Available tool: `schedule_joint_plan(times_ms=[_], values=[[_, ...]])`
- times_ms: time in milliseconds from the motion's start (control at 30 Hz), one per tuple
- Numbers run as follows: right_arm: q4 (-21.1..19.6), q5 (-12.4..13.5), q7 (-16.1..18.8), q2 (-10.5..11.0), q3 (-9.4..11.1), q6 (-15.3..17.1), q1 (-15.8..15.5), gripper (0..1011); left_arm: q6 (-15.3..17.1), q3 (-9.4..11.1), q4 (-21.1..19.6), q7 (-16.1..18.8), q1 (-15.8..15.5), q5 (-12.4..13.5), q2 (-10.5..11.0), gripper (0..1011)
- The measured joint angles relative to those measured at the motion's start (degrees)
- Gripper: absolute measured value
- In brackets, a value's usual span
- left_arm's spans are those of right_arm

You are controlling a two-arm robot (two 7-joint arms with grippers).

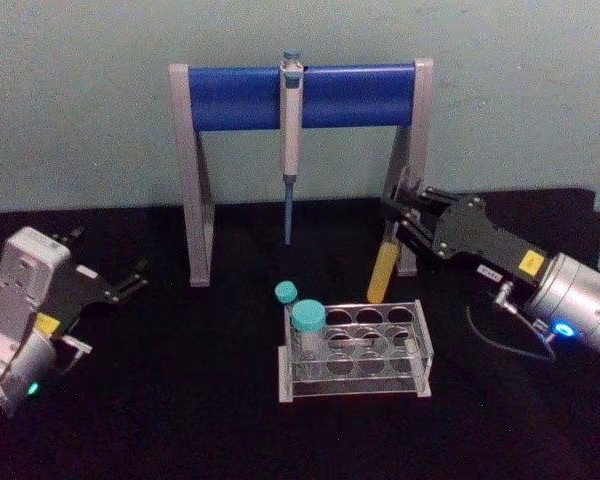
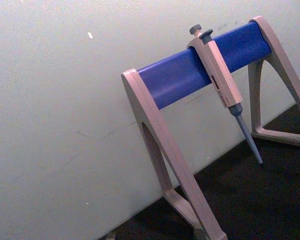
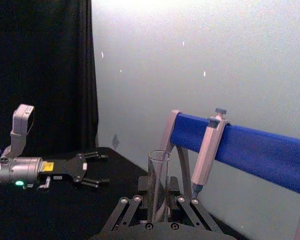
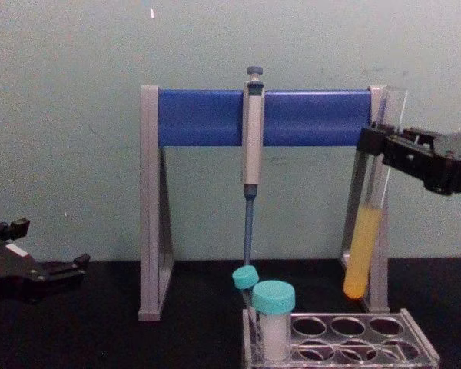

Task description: Pick up the test tube from the test tube rack, shake it, then place it back into the test tube rack.

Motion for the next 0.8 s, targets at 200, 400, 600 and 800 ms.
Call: schedule_joint_plan(times_ms=[200, 400, 600, 800], values=[[1.7, 0.0, 0.5, -0.1, -0.9, 0.4, 0.7, 240, 0.0, 0.0, 0.0, 0.0, 0.0, 0.0, 0.0, 1001], [3.8, -0.1, 0.9, -0.8, -1.8, 0.6, 1.5, 240, 0.0, 0.0, 0.0, 0.0, 0.0, 0.0, 0.0, 1001], [5.2, -0.4, 1.0, -1.3, -2.5, 0.9, 2.2, 240, 0.0, 0.0, 0.0, 0.0, 0.0, 0.0, 0.0, 1001], [6.6, -1.2, 0.8, -1.7, -3.2, 1.1, 2.8, 240, 0.0, 0.0, 0.0, 0.0, 0.0, 0.0, 0.0, 1001]])
